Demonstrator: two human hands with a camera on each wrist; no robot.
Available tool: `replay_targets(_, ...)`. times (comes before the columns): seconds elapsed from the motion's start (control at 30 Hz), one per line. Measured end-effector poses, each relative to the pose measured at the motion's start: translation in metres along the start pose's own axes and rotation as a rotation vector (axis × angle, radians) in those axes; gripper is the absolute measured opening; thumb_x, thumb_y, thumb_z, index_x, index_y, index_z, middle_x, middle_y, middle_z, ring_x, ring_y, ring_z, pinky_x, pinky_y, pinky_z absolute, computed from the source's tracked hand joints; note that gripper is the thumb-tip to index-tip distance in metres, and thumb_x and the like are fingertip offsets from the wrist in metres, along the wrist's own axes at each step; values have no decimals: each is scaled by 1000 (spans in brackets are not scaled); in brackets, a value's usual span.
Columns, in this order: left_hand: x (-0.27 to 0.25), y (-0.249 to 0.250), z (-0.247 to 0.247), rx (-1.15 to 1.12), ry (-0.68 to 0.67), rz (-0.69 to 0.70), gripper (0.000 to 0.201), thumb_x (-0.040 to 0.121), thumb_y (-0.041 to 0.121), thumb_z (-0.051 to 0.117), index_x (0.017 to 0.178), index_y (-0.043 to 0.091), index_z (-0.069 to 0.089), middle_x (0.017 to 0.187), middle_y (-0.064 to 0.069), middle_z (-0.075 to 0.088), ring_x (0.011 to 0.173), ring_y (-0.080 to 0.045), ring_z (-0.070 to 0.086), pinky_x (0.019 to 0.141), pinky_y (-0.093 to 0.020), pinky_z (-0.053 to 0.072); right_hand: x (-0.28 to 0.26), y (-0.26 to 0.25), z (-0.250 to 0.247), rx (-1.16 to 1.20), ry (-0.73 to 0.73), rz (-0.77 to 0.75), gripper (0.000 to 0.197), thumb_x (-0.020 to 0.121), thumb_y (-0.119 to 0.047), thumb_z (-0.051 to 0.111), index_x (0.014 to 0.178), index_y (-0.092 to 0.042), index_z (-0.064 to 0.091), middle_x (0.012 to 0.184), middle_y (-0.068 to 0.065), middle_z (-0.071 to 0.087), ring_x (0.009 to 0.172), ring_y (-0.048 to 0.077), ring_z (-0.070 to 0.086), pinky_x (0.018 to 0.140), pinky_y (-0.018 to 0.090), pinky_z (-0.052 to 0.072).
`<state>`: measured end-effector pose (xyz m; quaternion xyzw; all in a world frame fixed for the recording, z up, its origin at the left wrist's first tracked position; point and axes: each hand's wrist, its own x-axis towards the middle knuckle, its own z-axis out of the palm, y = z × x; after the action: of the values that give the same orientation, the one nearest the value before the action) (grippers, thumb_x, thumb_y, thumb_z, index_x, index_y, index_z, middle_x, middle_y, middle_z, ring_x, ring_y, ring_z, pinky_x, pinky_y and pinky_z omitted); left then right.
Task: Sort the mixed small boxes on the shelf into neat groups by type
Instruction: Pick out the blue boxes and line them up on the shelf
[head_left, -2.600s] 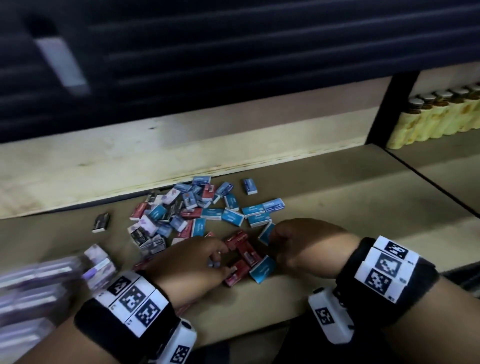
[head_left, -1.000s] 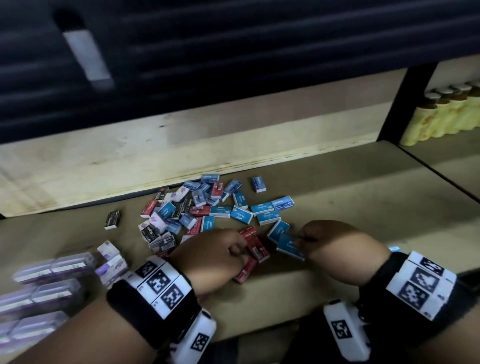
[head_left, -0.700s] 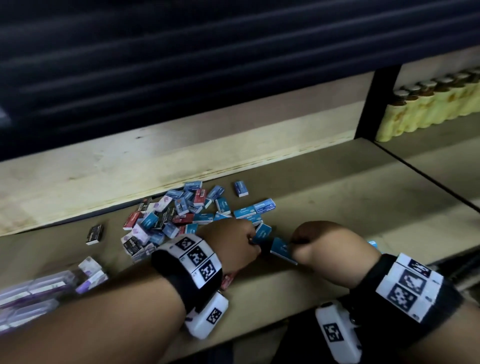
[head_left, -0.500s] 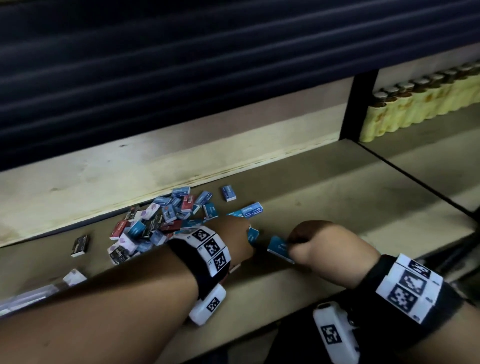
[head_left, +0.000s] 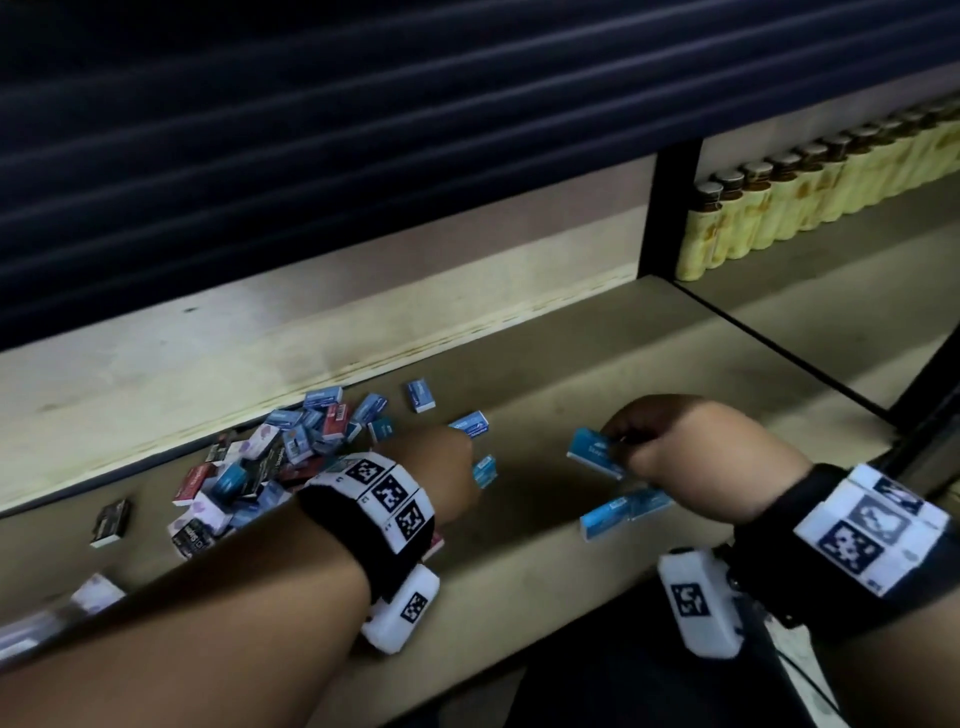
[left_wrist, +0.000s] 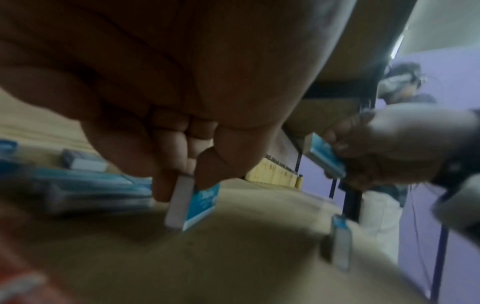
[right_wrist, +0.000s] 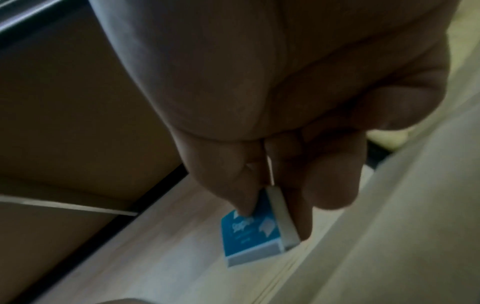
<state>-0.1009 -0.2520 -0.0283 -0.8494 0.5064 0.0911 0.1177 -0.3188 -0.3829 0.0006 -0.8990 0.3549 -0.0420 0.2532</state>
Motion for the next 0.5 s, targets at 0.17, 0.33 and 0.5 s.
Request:
replay_targets(0.17, -3, 27, 0, -243, 36, 96, 25, 81, 32, 62, 102, 29, 74, 103, 9, 71, 95, -13, 65, 81, -23, 51, 13, 13, -13, -223, -26, -15, 18, 88, -35, 63, 103, -40, 71, 104, -15, 69, 90, 8, 64, 72, 19, 46)
replay_targets(0.33, -1, 50, 5, -328, -25, 180, 29, 77, 33, 64, 105, 35, 72, 106, 12, 70, 98, -12, 64, 79, -22, 47, 30, 17, -15, -362, -215, -15, 30, 92, -31, 61, 121, -36, 67, 127, -12, 63, 111, 12, 59, 80, 17, 38)
replay_targets(0.5, 3, 64, 5, -300, -74, 199, 36, 78, 30, 64, 114, 35, 69, 114, 8, 69, 103, -18, 64, 80, -24, 45, 41, 15, -10, -502, -351, -66, 31, 94, -29, 59, 125, -30, 67, 127, -6, 64, 114, 17, 60, 88, 23, 45)
